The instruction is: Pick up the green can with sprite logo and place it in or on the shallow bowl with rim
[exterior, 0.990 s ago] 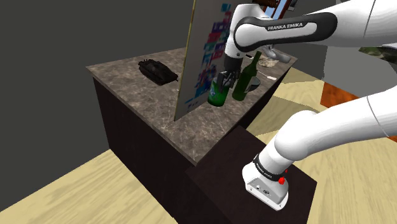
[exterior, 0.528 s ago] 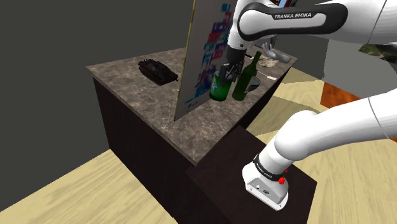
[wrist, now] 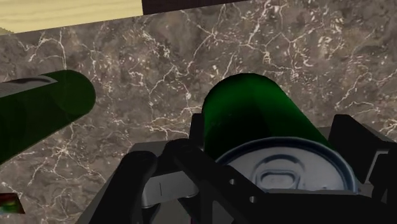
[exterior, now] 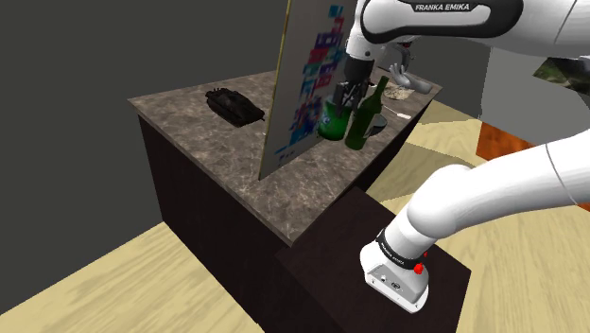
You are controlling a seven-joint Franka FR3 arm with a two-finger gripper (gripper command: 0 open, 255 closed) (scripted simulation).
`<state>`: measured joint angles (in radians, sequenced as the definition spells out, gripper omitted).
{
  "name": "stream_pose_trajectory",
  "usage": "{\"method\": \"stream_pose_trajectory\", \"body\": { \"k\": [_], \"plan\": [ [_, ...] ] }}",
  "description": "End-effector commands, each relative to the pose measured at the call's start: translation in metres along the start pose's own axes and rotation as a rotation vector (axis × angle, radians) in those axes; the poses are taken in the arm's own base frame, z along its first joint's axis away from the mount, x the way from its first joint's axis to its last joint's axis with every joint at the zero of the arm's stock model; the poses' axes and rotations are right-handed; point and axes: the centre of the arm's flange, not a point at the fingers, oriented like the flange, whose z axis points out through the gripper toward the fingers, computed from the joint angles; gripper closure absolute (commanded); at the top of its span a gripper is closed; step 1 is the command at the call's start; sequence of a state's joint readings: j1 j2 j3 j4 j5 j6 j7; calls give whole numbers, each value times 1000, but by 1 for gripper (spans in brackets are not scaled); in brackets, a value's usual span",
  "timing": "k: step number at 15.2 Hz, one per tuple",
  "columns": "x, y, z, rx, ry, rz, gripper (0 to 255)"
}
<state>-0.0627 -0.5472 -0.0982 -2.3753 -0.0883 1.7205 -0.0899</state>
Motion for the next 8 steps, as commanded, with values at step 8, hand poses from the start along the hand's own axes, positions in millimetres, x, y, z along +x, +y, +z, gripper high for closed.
{"method": "stream_pose_trajectory", "body": {
  "k": [8],
  "plan": [
    [8,92,-5,0,1,1,255]
  ]
}}
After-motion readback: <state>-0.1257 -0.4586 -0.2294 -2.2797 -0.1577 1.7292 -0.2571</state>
